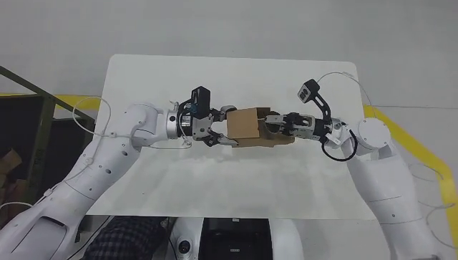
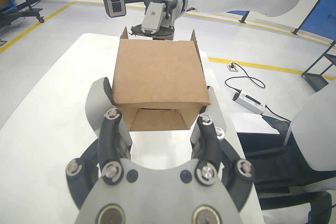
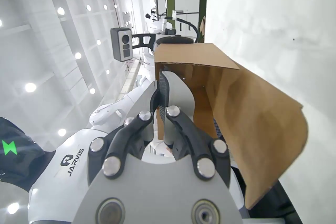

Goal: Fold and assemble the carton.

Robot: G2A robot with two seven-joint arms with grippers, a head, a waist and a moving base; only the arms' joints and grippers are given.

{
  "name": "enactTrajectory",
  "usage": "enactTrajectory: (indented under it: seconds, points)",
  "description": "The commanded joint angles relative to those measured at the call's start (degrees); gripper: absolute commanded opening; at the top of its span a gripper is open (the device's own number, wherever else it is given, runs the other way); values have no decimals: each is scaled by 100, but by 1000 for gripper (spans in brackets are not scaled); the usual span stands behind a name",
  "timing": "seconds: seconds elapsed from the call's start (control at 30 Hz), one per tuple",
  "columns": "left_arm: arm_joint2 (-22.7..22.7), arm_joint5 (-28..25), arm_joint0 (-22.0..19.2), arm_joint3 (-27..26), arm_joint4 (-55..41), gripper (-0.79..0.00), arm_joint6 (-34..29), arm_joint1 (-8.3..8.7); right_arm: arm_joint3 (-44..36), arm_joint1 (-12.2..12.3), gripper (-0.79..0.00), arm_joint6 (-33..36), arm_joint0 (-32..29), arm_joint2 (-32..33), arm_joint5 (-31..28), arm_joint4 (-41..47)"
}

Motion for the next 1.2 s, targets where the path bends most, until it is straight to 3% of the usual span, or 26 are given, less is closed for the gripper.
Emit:
enactTrajectory:
  seconds: [0.0, 1.17]
  points:
    - [16, 0, -8, -13, 11, -459, 30, 8, 12, -1, -785, 71, 68, -99, 44, -113]
    - [463, 0, -299, -65, -44, -465, 367, 144, 467, -267, -785, 89, 666, -1372, -360, 376]
